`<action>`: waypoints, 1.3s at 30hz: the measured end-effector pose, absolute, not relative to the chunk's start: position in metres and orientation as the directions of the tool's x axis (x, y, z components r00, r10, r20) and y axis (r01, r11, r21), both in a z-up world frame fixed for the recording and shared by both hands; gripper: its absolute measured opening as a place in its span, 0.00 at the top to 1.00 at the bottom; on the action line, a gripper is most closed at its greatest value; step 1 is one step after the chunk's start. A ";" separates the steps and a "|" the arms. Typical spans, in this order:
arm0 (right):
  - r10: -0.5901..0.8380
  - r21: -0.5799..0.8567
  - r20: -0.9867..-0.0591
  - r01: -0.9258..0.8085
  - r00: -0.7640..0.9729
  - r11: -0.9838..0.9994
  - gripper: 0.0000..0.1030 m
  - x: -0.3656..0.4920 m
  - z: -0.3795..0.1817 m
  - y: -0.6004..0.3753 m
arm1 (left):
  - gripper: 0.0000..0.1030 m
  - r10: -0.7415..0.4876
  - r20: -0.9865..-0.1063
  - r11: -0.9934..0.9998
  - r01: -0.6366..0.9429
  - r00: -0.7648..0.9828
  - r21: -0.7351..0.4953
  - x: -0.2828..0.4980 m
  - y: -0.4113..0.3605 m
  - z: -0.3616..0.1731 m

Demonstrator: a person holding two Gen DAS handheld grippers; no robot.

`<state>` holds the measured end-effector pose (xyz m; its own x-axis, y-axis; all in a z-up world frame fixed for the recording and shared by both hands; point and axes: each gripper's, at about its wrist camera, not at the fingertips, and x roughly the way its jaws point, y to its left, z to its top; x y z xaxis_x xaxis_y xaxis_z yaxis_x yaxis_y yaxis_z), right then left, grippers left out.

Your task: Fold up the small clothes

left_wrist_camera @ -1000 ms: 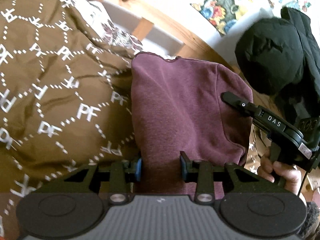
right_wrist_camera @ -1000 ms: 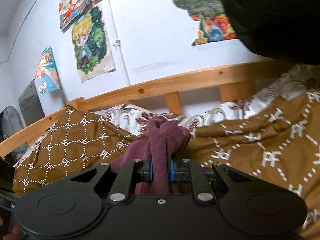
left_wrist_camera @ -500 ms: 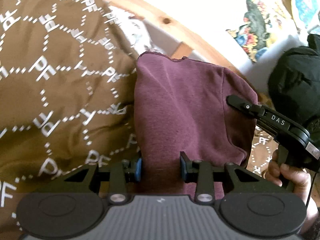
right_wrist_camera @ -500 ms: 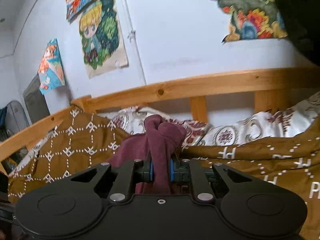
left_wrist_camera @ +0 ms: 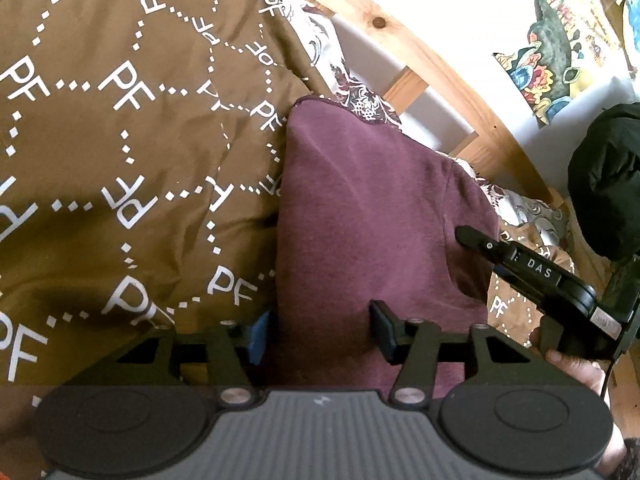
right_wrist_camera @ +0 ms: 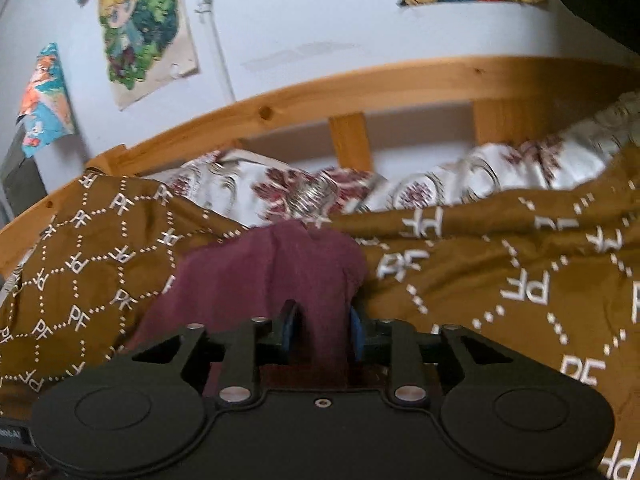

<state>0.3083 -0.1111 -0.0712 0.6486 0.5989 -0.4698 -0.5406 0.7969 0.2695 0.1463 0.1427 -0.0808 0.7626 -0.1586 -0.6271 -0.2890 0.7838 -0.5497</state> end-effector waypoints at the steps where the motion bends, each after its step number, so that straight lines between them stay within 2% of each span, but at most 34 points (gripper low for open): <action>1: 0.589 0.269 -0.475 -0.529 0.654 0.805 0.57 0.309 -0.073 -0.113 | 0.38 -0.153 -0.632 0.788 -0.293 0.759 -0.542 0.147 0.142 -0.080; 2: 0.577 0.266 -0.480 -0.518 0.660 0.813 0.50 0.308 -0.075 -0.116 | 0.32 -0.145 -0.638 0.792 -0.297 0.756 -0.533 0.148 0.141 -0.079; 3: 0.565 0.263 -0.484 -0.504 0.669 0.822 0.47 0.308 -0.077 -0.118 | 0.27 -0.136 -0.645 0.798 -0.302 0.752 -0.521 0.148 0.140 -0.078; 8: 0.529 0.290 -0.496 -0.443 0.689 0.848 0.23 0.311 -0.084 -0.132 | 0.15 -0.096 -0.676 0.836 -0.310 0.730 -0.453 0.146 0.136 -0.072; 12: 0.531 0.354 -0.483 -0.399 0.697 0.846 0.17 0.309 -0.084 -0.148 | 0.07 -0.056 -0.699 0.868 -0.311 0.713 -0.387 0.141 0.129 -0.065; 17: 0.528 0.376 -0.444 -0.384 0.724 0.843 0.06 0.294 -0.078 -0.164 | 0.02 0.013 -0.712 0.893 -0.328 0.702 -0.307 0.133 0.117 -0.051; 22: 0.549 0.360 -0.383 -0.427 0.743 0.830 0.01 0.272 -0.061 -0.169 | 0.01 0.061 -0.689 0.913 -0.319 0.722 -0.255 0.125 0.104 -0.028; 31: 0.562 0.297 -0.249 -0.490 0.789 0.819 0.01 0.217 -0.020 -0.183 | 0.01 0.146 -0.610 0.925 -0.326 0.779 -0.195 0.102 0.085 0.011; 39: 0.578 0.267 -0.168 -0.527 0.799 0.807 0.01 0.161 0.002 -0.205 | 0.01 0.195 -0.555 0.938 -0.318 0.809 -0.134 0.070 0.067 0.033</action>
